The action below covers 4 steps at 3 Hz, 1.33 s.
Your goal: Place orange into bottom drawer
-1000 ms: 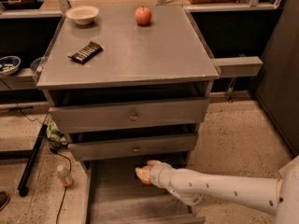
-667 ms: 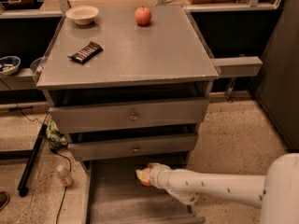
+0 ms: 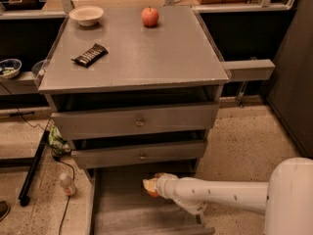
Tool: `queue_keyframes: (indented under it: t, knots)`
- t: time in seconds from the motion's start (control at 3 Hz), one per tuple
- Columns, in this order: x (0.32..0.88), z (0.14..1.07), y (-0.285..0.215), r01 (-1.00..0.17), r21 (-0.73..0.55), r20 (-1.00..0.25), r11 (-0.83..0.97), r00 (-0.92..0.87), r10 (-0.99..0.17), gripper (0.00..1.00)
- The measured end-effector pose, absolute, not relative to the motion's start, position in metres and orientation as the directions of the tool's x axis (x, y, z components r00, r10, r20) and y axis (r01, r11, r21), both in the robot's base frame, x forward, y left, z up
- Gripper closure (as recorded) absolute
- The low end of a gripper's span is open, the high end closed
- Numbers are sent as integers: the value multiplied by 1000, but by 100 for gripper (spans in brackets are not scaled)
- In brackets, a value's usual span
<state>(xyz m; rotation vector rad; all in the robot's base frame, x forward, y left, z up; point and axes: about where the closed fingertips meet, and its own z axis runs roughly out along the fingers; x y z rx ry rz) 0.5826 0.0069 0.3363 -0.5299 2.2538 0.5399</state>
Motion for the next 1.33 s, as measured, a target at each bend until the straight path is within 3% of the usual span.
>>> queue_keyframes:
  t: [1.33]
  knots:
    - [575, 251, 1, -444, 266, -641, 856, -745, -187, 100]
